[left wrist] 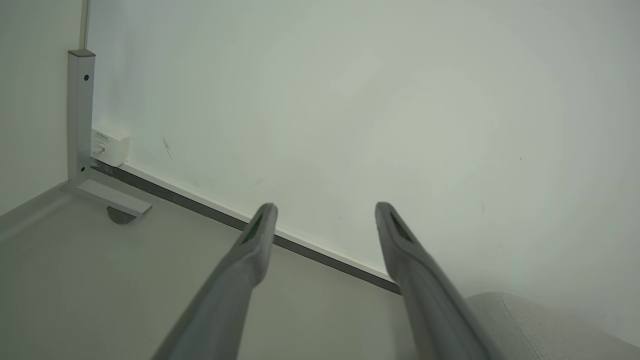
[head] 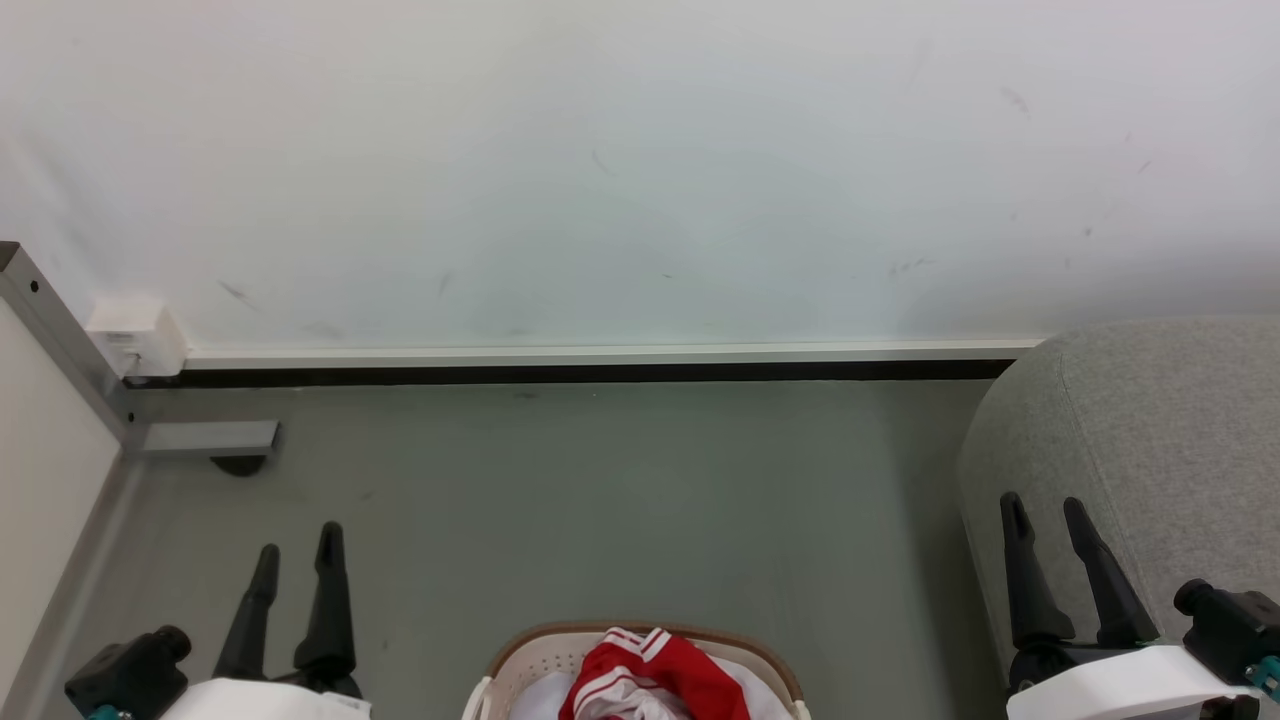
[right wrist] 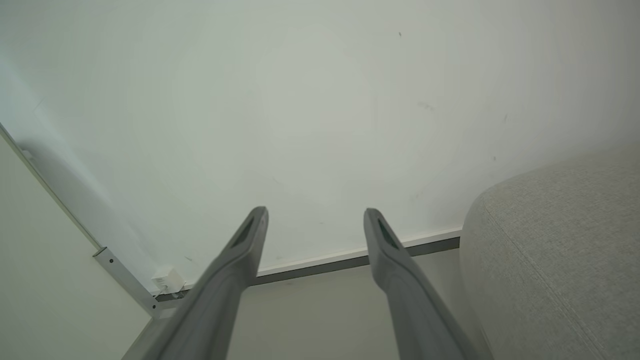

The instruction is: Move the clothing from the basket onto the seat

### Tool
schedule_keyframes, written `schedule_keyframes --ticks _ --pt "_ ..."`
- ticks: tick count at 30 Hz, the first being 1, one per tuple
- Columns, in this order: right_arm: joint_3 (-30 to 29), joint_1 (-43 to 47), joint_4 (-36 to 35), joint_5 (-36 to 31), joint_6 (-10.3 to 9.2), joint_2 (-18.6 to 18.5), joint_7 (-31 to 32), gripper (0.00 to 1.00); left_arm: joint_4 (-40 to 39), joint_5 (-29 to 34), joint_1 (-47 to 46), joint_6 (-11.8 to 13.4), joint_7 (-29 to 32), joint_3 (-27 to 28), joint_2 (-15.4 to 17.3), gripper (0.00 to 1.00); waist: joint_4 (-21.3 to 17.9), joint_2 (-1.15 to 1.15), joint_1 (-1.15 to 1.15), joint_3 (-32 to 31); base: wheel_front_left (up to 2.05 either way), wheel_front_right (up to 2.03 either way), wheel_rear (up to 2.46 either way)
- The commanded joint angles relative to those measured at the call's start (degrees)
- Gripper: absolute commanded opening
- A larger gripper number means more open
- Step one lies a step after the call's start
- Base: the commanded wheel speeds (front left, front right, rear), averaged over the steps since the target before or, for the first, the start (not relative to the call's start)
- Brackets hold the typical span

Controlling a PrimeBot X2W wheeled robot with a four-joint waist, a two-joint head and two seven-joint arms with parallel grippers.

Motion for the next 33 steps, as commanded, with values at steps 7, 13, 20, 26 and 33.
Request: schedule_keyframes --ticks 7,13,20,26,33 --pt "0.8 -1.5 -0.5 -5.2 -0.07 0.1 -1.4 1.00 -1.1 5.5 0.3 0.3 -1.4 -0.2 0.9 1.00 -0.1 0.00 0.00 -0.1 0.00 0.00 0.00" --pt "1.1 -1.6 -0.6 -8.4 -0.08 0.2 -2.3 1.00 -1.3 8.8 0.6 0.3 -2.3 -0.3 1.0 1.00 -0.2 0.00 0.00 -0.1 0.00 0.00 0.00" --pt "1.5 -1.7 -0.6 -11.2 -0.08 0.3 -3.1 1.00 -1.5 11.7 0.7 0.3 -3.0 -0.2 1.0 1.00 -0.4 0.00 0.00 -0.2 0.00 0.00 0.00" --pt "2.0 -1.6 -0.9 -13.9 -0.09 0.3 -3.7 1.00 -1.6 14.6 0.8 0.1 -3.7 -0.3 1.0 1.00 -0.6 0.00 0.00 -0.2 0.00 0.00 0.00" --pt "2.6 -1.6 -1.2 -16.8 -0.10 0.4 -4.6 1.00 -1.8 17.9 1.1 -0.1 -4.7 -0.2 1.0 1.00 -0.9 0.00 0.00 -0.1 0.00 0.00 0.00"
